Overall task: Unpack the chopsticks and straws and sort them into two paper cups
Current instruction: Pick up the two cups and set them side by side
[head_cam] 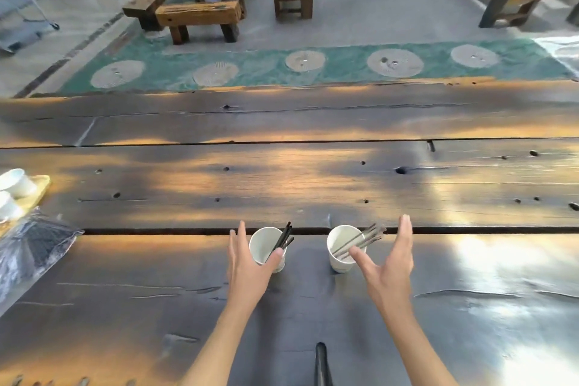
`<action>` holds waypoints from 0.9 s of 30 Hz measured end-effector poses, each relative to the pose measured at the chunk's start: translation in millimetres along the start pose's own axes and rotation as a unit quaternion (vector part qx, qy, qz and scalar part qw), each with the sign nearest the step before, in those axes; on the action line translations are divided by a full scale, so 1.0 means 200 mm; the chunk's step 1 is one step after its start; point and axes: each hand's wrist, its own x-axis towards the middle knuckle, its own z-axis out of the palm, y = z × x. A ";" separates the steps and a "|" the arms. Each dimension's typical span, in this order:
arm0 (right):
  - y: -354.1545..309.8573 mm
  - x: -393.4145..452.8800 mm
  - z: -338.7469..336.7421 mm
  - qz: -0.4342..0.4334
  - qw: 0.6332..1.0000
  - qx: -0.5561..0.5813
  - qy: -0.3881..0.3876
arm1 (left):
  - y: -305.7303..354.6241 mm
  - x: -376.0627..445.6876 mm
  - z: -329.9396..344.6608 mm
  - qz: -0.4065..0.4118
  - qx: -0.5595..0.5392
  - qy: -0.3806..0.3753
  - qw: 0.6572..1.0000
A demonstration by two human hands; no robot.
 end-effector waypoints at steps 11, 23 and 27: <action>0.27 -0.08 0.21 0.222 0.957 0.119 -0.147 | -0.17 0.09 0.11 -0.123 -0.155 -0.054 0.979; 0.23 0.04 0.32 0.210 0.941 0.203 -0.172 | -0.20 0.16 0.23 -0.136 -0.196 -0.025 0.971; 0.21 0.07 0.33 0.216 0.935 0.223 -0.169 | -0.17 0.18 0.25 -0.142 -0.206 -0.015 0.968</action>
